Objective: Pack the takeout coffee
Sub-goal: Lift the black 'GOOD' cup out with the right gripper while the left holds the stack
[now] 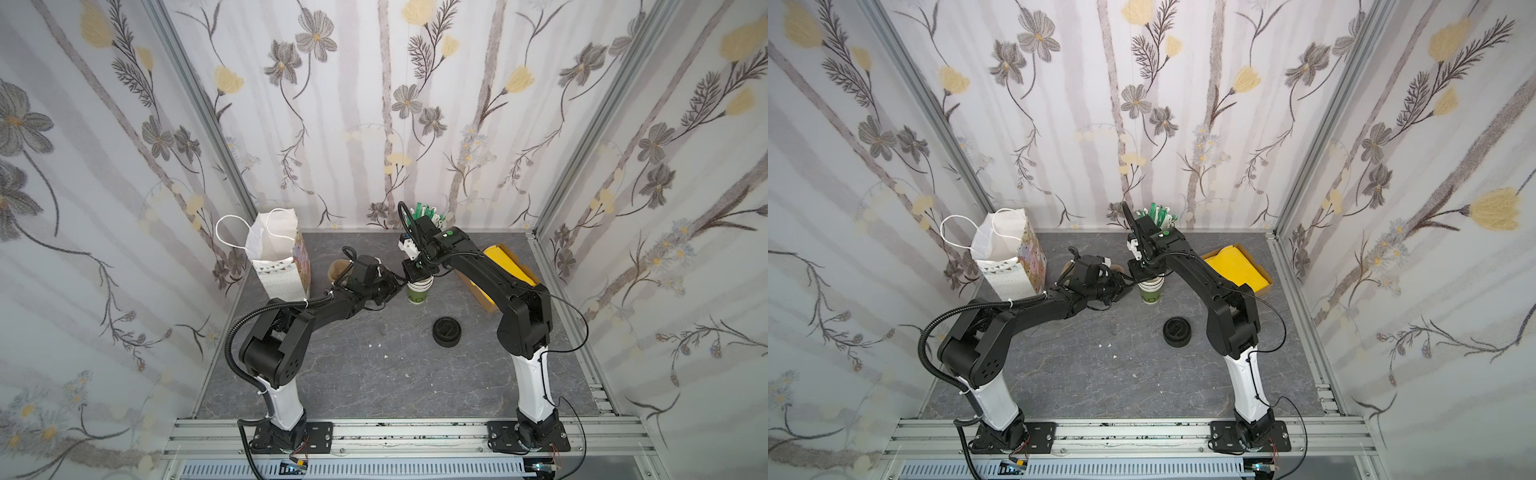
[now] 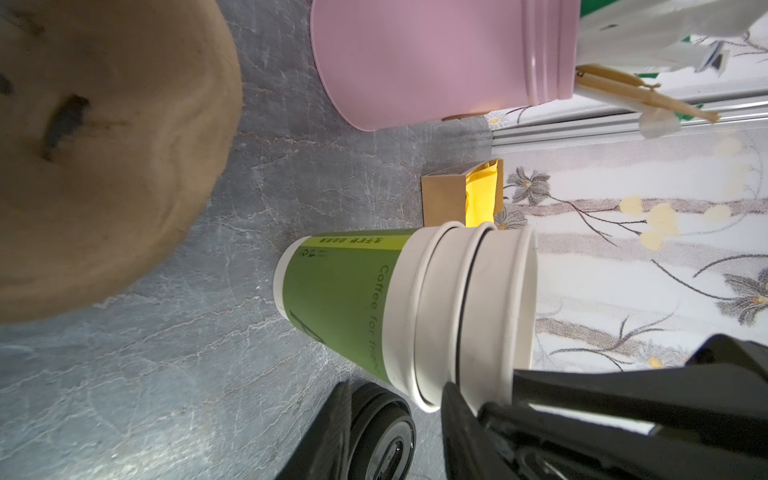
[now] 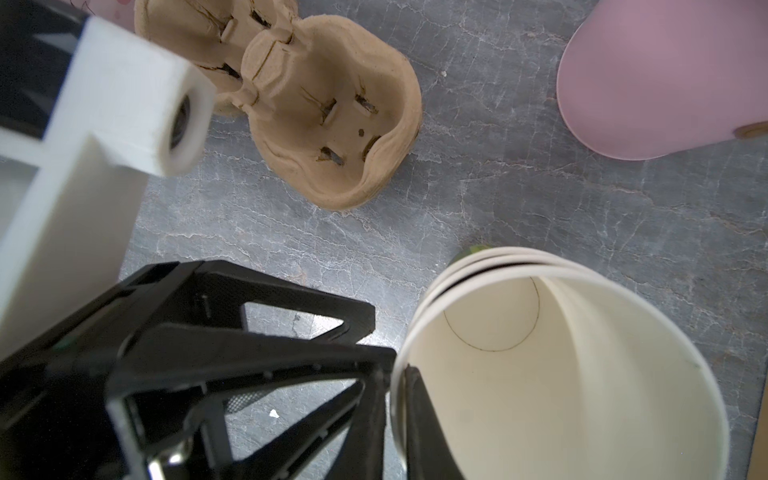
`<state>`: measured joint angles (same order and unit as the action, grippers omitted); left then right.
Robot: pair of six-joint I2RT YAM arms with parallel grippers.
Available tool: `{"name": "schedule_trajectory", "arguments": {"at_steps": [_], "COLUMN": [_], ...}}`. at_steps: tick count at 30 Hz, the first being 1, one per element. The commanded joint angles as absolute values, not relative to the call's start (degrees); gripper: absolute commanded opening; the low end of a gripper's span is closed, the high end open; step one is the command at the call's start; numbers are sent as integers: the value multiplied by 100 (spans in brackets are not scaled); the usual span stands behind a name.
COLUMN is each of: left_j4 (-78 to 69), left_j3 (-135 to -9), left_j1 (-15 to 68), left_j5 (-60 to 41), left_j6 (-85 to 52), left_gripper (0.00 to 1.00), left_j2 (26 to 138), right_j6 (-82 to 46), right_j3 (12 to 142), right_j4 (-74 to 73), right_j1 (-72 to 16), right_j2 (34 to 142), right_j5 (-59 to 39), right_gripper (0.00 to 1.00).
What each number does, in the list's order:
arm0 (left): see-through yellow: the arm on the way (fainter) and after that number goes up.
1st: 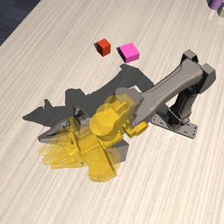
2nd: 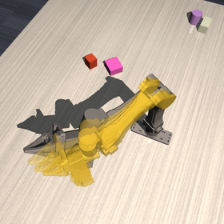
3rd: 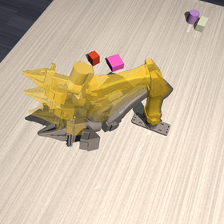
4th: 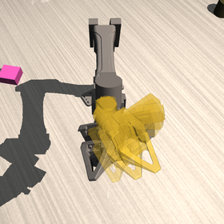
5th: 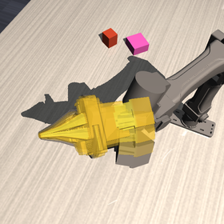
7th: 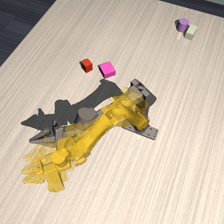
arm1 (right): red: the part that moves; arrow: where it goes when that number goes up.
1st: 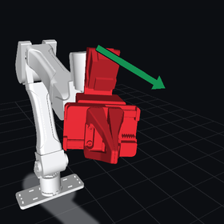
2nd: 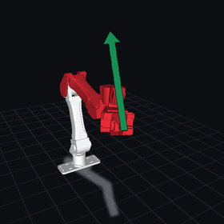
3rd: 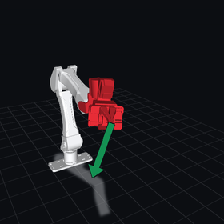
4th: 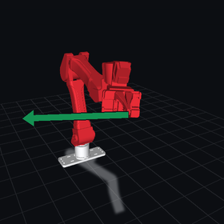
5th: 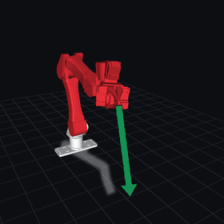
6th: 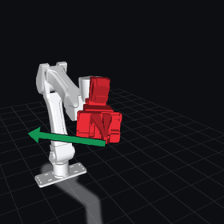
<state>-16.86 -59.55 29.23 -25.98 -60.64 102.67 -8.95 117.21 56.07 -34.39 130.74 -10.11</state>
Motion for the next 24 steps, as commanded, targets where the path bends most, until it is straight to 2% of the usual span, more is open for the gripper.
{"name": "schedule_trajectory", "arguments": {"at_steps": [1,8,24], "left_j4": [-1837,-1869,-1948], "left_j3": [-5941,-5968,-6046], "left_j1": [2909,2907,2910], "left_j5": [-2664,-2725,-2867], "left_j6": [-6053,-6010,-6029], "left_gripper": [40,41,42], "left_j2": [10248,10239,10392], "right_j6": [-956,-1027,-1101], "right_j3": [11771,11780,12124], "right_j4": [5524,5555,5825], "right_j1": [-3458,-3463,-3489], "right_j2": [13096,13040,13098], "right_j5": [-1002,-967,-690], "right_gripper": [10,1,0]}}
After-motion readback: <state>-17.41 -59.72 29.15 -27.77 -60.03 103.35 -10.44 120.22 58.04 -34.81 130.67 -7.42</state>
